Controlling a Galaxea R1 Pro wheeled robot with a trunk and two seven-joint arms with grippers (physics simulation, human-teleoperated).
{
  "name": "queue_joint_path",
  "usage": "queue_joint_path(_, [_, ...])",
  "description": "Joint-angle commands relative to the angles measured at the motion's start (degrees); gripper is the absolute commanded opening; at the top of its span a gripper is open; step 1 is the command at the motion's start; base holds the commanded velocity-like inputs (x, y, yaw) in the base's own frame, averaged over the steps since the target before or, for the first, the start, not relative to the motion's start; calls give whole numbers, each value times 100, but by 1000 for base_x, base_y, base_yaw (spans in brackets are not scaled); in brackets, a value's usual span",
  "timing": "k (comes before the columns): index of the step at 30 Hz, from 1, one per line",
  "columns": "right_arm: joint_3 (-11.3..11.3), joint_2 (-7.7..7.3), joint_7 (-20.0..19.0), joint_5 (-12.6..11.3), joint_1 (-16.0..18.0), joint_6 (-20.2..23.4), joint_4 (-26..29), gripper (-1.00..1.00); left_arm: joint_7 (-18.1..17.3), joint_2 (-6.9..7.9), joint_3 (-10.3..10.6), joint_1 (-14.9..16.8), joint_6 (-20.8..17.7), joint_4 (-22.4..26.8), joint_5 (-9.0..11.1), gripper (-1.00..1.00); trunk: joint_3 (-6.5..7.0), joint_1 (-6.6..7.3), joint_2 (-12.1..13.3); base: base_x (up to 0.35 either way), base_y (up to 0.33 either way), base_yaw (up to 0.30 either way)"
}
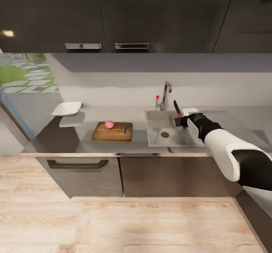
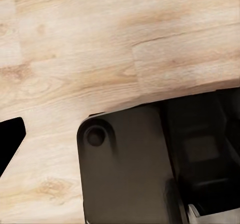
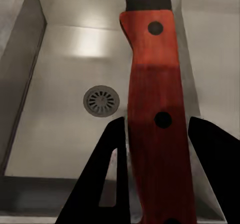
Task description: In the kitchen, take the Vidalia onion out of the sink, dice it on the chopping board with the paring knife, put the diced onion into the bowl on the countertop, then place both the paring knife and the chopping board into the sink.
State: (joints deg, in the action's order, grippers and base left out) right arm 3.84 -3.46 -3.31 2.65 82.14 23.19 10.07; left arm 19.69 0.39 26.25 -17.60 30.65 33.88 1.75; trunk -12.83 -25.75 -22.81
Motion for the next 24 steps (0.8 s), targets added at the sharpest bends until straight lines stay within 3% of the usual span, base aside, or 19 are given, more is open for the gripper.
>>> queue_joint_path(1, [38, -4, -31, 31, 4, 37, 7, -100, 35, 5, 29, 3, 6, 4, 18, 100, -9, -4, -11, 0, 300, 34])
queue_joint_path(24, [38, -14, -11, 34, 4, 21, -30, -100, 26, 1, 29, 3, 1, -4, 27, 100, -8, -4, -11, 0, 300, 3])
